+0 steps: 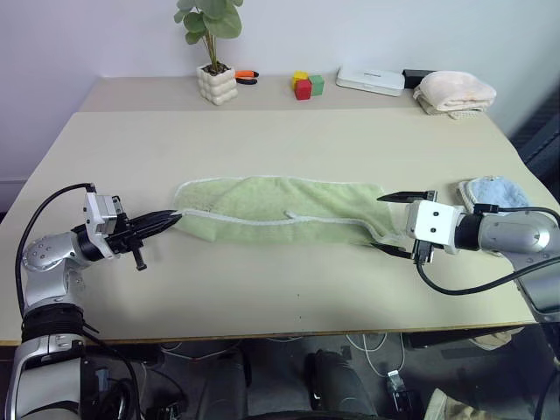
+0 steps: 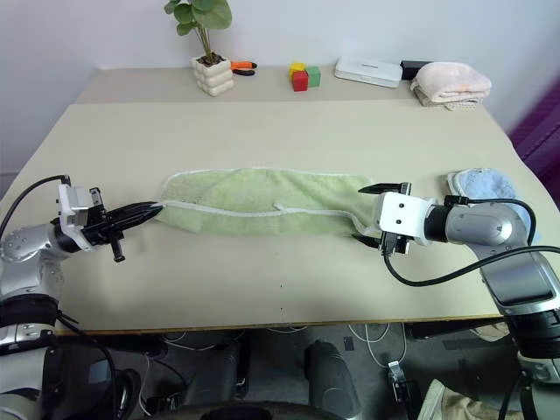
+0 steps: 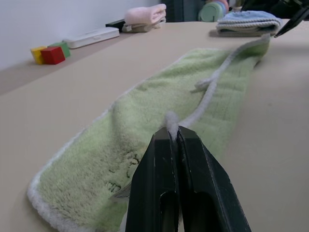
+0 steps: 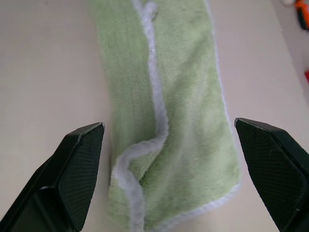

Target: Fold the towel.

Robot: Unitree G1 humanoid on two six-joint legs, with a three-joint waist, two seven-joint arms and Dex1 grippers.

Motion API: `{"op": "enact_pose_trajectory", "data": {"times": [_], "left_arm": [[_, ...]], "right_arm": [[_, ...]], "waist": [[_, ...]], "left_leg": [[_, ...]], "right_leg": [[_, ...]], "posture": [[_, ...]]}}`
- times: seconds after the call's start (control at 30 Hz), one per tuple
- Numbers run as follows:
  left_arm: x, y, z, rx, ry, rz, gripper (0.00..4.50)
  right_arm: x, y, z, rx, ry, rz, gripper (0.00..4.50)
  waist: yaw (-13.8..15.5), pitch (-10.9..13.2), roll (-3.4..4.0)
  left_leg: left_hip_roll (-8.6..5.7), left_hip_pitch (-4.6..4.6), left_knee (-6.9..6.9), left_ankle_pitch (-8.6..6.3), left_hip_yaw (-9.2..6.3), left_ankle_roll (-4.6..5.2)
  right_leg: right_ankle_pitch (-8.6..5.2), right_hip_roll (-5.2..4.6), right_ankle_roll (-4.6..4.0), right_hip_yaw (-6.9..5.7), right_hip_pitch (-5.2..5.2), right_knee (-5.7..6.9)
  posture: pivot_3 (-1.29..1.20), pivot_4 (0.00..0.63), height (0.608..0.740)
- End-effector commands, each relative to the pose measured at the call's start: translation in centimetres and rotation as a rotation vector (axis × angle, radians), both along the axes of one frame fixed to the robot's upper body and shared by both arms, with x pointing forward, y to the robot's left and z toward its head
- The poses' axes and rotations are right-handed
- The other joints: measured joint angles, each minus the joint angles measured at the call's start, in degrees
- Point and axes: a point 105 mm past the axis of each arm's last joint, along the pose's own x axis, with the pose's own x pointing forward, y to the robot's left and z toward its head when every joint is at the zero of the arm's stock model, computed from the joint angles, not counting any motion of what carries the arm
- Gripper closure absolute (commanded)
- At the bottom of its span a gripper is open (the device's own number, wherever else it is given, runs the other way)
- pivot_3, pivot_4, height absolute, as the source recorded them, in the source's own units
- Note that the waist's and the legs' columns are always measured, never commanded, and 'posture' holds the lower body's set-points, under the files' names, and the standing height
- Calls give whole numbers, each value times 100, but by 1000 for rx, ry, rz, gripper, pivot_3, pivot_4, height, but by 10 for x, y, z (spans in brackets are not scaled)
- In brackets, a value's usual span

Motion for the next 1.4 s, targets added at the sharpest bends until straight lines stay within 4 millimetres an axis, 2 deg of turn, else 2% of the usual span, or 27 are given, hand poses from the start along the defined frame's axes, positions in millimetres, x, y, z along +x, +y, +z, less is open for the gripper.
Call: {"op": "enact_pose_trajectory", "data": {"times": [0.03,0.13,0.27,0.5,0.63,0.7,0.8,0.83,0.9,1.0,1.07,1.17,1.23,1.27,1.33,1.4], "left_arm": [[1,-2,14,-6,-54,-9,4500],[0,-4,15,-7,-58,-11,4500],[-2,-6,18,-7,-64,-13,4500],[-5,-7,20,-10,-65,-9,4500],[-6,-3,20,-5,-51,-3,4500],[-6,0,19,-1,-40,5,4500],[-1,4,20,4,-57,45,4500],[1,4,20,4,-62,58,4500],[13,1,22,-6,-82,105,4500],[38,2,32,-2,-146,203,4500],[56,6,42,-9,-172,281,4500],[82,6,74,-30,-231,345,4500],[92,6,92,-27,-274,388,4500],[96,2,111,-20,-324,386,4500],[103,0,164,10,-456,441,4500],[103,7,198,13,-531,504,4500]], "right_arm": [[-2,-6,-10,-107,39,44,903],[-2,-6,-19,-127,87,61,2302],[5,-8,-19,-148,81,51,4395],[7,-9,-18,-166,75,61,4461],[2,-24,-14,-188,100,37,4461],[-3,-27,-11,-162,136,31,4461],[1,-28,-7,-122,122,7,4461],[5,-28,-5,-106,113,-5,4461],[26,-24,6,-12,44,-72,4461],[61,-18,29,202,-43,-192,4461],[81,-19,41,266,-118,-250,4461],[113,-25,72,330,-263,-334,4461],[126,-26,90,337,-351,-362,4461],[134,-27,112,365,-433,-394,4461],[142,-30,173,455,-631,-442,4461],[139,-36,205,496,-737,-466,4461]], "waist": [[-8,0,0],[-16,0,0],[-18,0,0],[-10,0,0],[-5,0,1],[-5,0,1],[-15,0,1],[-18,0,1],[-35,0,0],[-23,1,0],[-1,1,0],[15,2,-1],[5,3,0],[-14,5,0],[-32,20,-1],[-50,23,0]], "left_leg": [[0,0,0,0,1,0],[0,1,1,0,0,0],[1,1,0,0,1,0],[0,1,2,0,1,0],[0,1,2,0,1,0],[0,0,2,0,1,0],[0,2,2,0,1,0],[1,3,1,0,1,0],[1,4,0,0,1,0],[2,5,5,1,0,-1],[1,4,8,1,-3,-2],[-5,-5,9,1,-2,-2],[-9,-12,5,1,-1,-2],[-9,-12,3,1,-1,-2],[-9,-20,-1,3,2,-3],[-9,-62,-5,7,1,-10]], "right_leg": [[0,0,0,1,0,0],[0,0,0,0,-1,0],[0,1,0,0,-1,1],[0,0,1,0,0,1],[0,0,0,0,0,1],[0,-1,0,0,0,0],[0,0,-1,0,0,0],[0,0,-1,1,0,1],[0,1,-1,1,0,1],[1,6,-1,1,0,3],[2,7,1,1,3,3],[3,0,3,-2,1,-2],[4,-3,5,-2,-3,-7],[4,-4,5,-1,-3,-8],[5,-4,6,0,-21,-3],[5,-2,6,2,-74,15]], "posture": [[0,150,740],[0,150,740],[0,150,740],[0,150,740],[0,150,740],[0,150,740],[0,150,740],[0,150,740],[0,150,740],[0,150,740],[0,150,740],[0,150,740],[0,150,740],[0,150,740],[0,150,740],[0,150,740]]}}
